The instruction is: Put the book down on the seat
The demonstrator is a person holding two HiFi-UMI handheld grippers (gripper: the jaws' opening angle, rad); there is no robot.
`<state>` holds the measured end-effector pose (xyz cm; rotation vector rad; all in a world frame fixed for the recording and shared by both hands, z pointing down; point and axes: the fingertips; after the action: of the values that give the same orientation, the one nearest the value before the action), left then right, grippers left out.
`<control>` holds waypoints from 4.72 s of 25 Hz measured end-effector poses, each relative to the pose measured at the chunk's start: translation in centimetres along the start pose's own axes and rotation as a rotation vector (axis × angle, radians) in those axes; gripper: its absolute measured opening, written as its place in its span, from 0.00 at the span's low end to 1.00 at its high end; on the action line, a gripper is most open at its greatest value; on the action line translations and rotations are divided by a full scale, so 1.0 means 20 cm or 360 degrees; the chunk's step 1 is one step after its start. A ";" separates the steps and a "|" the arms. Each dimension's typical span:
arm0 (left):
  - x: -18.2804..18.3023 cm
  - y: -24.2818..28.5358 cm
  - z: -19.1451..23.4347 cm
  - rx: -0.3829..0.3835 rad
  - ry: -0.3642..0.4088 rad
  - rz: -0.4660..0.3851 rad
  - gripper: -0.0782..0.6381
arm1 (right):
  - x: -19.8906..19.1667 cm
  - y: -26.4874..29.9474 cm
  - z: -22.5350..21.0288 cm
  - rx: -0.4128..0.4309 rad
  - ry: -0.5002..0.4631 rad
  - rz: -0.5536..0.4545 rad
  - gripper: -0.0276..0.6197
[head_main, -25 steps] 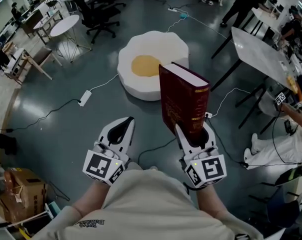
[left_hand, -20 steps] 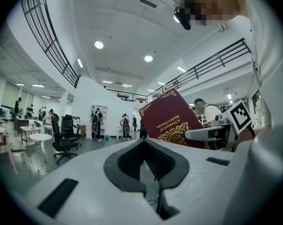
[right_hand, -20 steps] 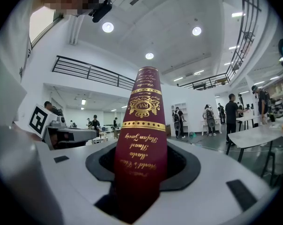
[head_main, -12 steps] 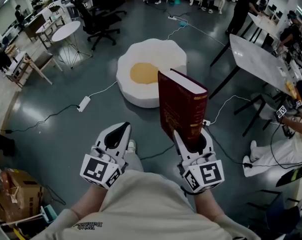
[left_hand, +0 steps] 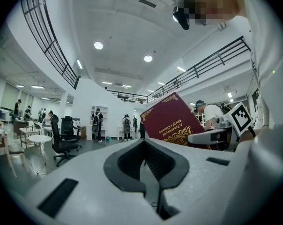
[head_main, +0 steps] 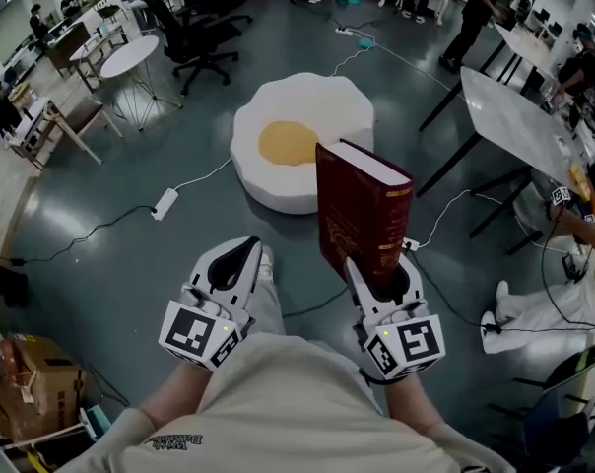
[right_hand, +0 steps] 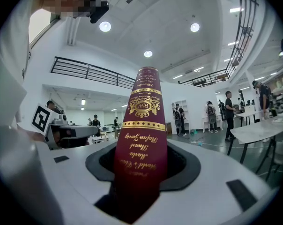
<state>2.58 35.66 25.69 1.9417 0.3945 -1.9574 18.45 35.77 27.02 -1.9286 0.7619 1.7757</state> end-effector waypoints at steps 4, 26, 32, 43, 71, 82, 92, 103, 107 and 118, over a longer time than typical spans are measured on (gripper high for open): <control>0.02 0.12 0.17 0.0026 0.0004 -0.0034 0.12 | 0.04 0.17 -0.06 -0.0011 -0.0003 -0.0017 0.36; 0.09 1.14 1.09 -0.0068 -0.0063 -0.0003 0.12 | 0.22 1.38 -0.57 -0.0135 -0.0019 0.0117 0.36; 0.08 1.41 1.35 -0.0097 -0.0084 0.0036 0.12 | 0.23 1.75 -0.71 -0.0162 0.0016 0.0148 0.36; 0.10 1.85 1.72 -0.0201 -0.0070 0.0065 0.12 | 0.28 2.32 -0.93 -0.0207 0.0045 0.0150 0.36; 0.22 2.13 1.78 -0.0061 -0.0068 0.0037 0.12 | 0.39 2.53 -1.16 -0.0077 0.0027 0.0159 0.36; 0.17 2.14 1.72 -0.0026 -0.0078 0.0070 0.12 | 0.35 2.53 -1.21 -0.0014 0.0052 0.0179 0.36; 0.09 2.23 1.77 0.0015 -0.0057 0.0090 0.12 | 0.25 2.58 -1.31 -0.0006 0.0219 0.0177 0.36; 0.00 2.65 1.90 0.0006 -0.0010 0.0090 0.12 | 0.15 2.88 -1.80 -0.0058 0.0273 0.0212 0.37; -0.14 2.78 1.89 -0.0026 -0.0025 0.0054 0.12 | -0.02 2.97 -1.90 -0.0069 0.0315 0.0235 0.37; -0.89 3.14 1.90 -0.0090 -0.0138 0.0070 0.12 | -0.67 3.24 -2.14 -0.0048 0.0400 0.0360 0.37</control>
<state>-4.35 -36.42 47.45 1.8085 0.3765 -1.9727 9.53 -39.33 49.16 -2.1874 1.0824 1.6943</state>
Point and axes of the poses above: the fingertips, and each gripper's own axes: y forward along the fingers, z to its left, x out of its top, and after that the axes turned 9 degrees about x, right-handed
